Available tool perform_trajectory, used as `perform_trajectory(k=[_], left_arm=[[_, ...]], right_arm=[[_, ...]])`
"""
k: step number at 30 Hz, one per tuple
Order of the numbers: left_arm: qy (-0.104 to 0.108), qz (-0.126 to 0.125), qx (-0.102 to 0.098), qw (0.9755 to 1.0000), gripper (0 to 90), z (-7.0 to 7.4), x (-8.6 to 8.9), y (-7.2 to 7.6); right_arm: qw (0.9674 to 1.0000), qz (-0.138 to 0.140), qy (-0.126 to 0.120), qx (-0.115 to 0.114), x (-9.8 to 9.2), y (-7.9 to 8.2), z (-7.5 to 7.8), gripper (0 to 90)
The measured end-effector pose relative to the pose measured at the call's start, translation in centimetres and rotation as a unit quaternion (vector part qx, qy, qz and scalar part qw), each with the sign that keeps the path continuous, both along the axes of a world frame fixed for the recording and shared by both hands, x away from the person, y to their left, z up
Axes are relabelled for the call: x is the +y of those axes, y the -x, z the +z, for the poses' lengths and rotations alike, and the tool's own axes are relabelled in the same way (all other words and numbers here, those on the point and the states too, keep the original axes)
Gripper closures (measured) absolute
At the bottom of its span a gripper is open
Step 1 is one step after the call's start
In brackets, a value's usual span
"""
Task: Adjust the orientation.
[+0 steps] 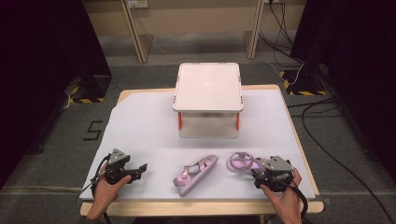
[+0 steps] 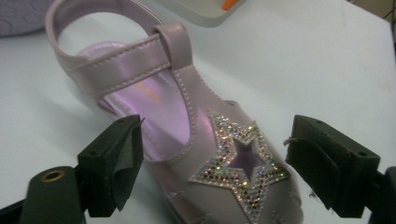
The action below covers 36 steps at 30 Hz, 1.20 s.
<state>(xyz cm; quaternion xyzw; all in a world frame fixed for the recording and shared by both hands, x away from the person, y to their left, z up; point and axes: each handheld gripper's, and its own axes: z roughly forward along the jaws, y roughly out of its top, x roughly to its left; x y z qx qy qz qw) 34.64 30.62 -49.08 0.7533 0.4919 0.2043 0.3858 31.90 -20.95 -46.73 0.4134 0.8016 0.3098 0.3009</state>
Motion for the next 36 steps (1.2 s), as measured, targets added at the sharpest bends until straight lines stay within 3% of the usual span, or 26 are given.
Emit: perform_trajectory(k=[1,5,6,11,18,25,29,36], left_arm=[[0.002,0.002,0.0,1.0,16.1,0.0,0.0,0.0],[0.002,0.002,0.0,1.0,16.1,0.0,0.0,0.0],[0.0,0.0,0.0,1.0,16.1,0.0,0.0,0.0],[0.0,-0.001,-0.001,1.0,16.2,0.0,0.0,0.0],[0.0,0.0,-0.001,1.0,16.2,0.0,0.0,0.0],[0.0,-0.001,-0.002,1.0,16.2,0.0,0.0,0.0],[0.0,-0.001,-0.002,1.0,16.1,0.0,0.0,0.0],[0.0,0.0,-0.002,1.0,16.2,0.0,0.0,0.0]], right_arm=[[0.9999,-0.002,0.015,-0.005,-0.1,-0.1,0.0,19.3],[0.9999,-0.012,-0.001,0.0,-0.5,0.0,0.1,19.1],[0.9999,-0.009,0.013,-0.003,-0.8,0.1,0.1,19.1],[0.9995,-0.021,0.025,-0.004,-1.5,0.4,0.2,19.1],[0.9994,-0.031,0.017,-0.007,-2.4,0.1,0.1,17.3],[0.9996,-0.025,0.004,-0.011,-3.2,-0.8,-0.3,16.8],[0.9997,-0.013,0.009,-0.019,-3.8,-1.4,-0.3,19.0],[0.9998,0.009,-0.016,-0.006,-4.4,-1.7,-0.2,21.2]])
